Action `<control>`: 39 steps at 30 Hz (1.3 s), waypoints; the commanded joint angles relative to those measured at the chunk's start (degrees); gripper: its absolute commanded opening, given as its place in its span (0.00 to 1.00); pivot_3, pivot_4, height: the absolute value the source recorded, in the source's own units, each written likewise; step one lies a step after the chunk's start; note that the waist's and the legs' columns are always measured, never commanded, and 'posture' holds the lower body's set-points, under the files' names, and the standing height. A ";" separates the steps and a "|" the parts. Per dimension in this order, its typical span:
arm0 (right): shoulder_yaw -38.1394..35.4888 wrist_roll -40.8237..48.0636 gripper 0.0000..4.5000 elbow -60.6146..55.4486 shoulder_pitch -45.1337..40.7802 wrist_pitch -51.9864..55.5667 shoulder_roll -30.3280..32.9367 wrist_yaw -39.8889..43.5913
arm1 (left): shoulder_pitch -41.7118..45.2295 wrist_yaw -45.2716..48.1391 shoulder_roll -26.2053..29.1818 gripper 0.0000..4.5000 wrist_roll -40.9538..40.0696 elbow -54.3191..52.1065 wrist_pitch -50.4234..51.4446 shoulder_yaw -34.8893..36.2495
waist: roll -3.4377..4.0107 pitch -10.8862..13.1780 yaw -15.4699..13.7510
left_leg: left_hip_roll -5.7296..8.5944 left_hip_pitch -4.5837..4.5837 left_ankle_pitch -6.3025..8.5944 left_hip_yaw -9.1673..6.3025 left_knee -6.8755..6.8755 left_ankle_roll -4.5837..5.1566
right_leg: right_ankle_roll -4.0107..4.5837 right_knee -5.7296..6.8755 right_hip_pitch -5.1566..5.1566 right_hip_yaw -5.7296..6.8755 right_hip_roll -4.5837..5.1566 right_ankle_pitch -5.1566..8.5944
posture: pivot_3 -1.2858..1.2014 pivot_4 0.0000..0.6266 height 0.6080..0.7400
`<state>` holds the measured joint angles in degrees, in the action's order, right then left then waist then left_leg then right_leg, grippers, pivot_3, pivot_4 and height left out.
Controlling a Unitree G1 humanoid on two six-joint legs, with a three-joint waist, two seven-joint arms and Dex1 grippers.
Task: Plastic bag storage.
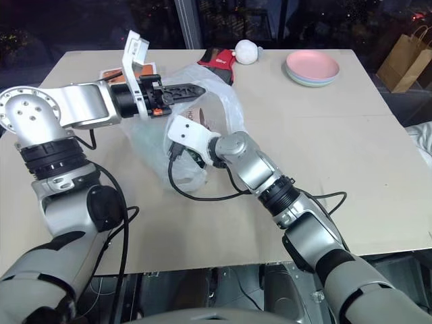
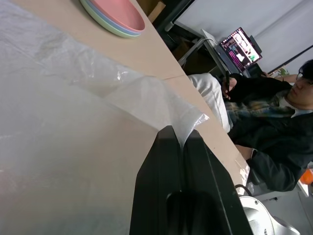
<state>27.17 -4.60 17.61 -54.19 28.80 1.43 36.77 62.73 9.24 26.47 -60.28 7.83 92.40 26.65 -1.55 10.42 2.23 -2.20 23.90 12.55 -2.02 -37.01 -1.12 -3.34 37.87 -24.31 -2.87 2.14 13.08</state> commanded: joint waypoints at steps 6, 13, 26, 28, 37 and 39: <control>-5.06 -1.22 0.69 7.20 -2.01 -5.78 2.82 -3.41 | 0.69 0.98 1.99 0.00 -4.56 -1.17 0.10 0.26 | -0.01 0.00 0.32 | 0.00 0.01 0.00 0.02 0.01 0.00 | 0.00 -0.03 0.00 -0.02 0.01 0.00 | 0.52 0.24 1.00; -5.77 -1.66 0.69 20.07 -7.44 -12.16 -1.59 -1.80 | -0.81 0.23 3.71 0.00 -13.06 -2.19 0.10 -2.28 | -0.05 0.04 1.79 | -0.01 0.02 -0.09 0.11 0.23 -0.15 | 0.01 0.01 -0.22 -0.19 -0.03 0.00 | 0.52 0.24 1.00; -5.99 -3.92 0.86 41.83 -21.38 -22.52 -10.32 -0.47 | -4.62 -8.90 1.66 0.00 -22.01 -5.14 -0.76 -3.24 | -0.06 0.05 1.65 | -0.01 0.05 -0.09 0.10 0.30 -0.14 | 0.02 0.02 -0.29 -0.18 -0.01 -0.01 | 0.52 0.24 1.00; -6.38 -5.45 0.98 43.70 -22.56 -24.93 -9.66 -4.53 | -5.70 -10.15 1.95 0.00 -22.43 -5.93 -1.65 -2.89 | -0.07 0.05 1.60 | -0.01 0.06 -0.09 0.10 0.34 -0.15 | 0.02 0.00 -0.31 -0.18 0.00 -0.01 | 0.52 0.24 1.00; -8.58 -4.42 0.98 24.25 -12.49 -19.46 -1.01 -0.30 | -8.95 -8.82 3.63 0.00 -16.24 -5.39 -8.96 -3.09 | -0.10 0.04 0.32 | 0.04 0.08 -0.11 0.06 0.36 -0.19 | 0.02 0.02 -0.31 -0.10 0.06 -0.01 | 0.52 0.24 1.00; -8.36 -4.55 0.98 17.75 -9.33 -17.05 1.00 1.45 | -9.02 -7.73 3.85 0.00 -14.76 -4.94 -10.43 -3.59 | -0.09 0.04 0.24 | 0.04 0.08 -0.12 0.09 0.36 -0.20 | 0.02 0.01 -0.31 -0.13 0.06 -0.01 | 0.52 0.24 1.00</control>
<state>19.47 -10.21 41.11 -62.51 11.03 2.13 37.09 53.57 0.89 29.33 -76.08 3.07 83.87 22.82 -1.64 10.46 2.48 -2.16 23.98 12.43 -1.92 -36.65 -1.33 -3.32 37.88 -24.62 -3.00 2.20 13.07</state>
